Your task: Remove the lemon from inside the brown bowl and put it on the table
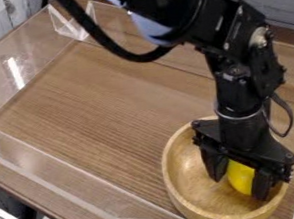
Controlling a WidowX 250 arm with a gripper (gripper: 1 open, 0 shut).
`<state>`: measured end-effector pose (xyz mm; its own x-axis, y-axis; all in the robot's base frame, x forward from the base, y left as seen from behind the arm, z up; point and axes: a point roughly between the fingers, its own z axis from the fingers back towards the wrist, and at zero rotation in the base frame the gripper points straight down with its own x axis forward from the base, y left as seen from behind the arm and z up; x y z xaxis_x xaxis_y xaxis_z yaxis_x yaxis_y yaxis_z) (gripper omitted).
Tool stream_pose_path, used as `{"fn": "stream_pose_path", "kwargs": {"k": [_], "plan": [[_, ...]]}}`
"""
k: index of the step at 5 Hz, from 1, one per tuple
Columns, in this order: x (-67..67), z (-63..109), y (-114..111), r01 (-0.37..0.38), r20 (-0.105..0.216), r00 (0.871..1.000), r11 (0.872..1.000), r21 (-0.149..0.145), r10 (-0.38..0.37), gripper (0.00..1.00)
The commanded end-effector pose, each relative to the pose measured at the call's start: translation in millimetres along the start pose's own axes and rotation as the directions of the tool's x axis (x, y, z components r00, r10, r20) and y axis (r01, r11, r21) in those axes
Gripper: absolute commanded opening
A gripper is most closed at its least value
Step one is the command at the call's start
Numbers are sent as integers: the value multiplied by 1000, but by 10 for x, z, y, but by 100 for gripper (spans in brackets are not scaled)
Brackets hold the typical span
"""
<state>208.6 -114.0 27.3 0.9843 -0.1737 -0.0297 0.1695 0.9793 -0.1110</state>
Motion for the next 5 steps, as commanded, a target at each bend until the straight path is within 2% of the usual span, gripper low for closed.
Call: {"fn": "stream_pose_path", "kwargs": {"k": [1,5], "plan": [[77,83,7,8,44,999,1000,-3,-8,0],[76,305,101,2,18,1000,1000,12,-3,0]]}}
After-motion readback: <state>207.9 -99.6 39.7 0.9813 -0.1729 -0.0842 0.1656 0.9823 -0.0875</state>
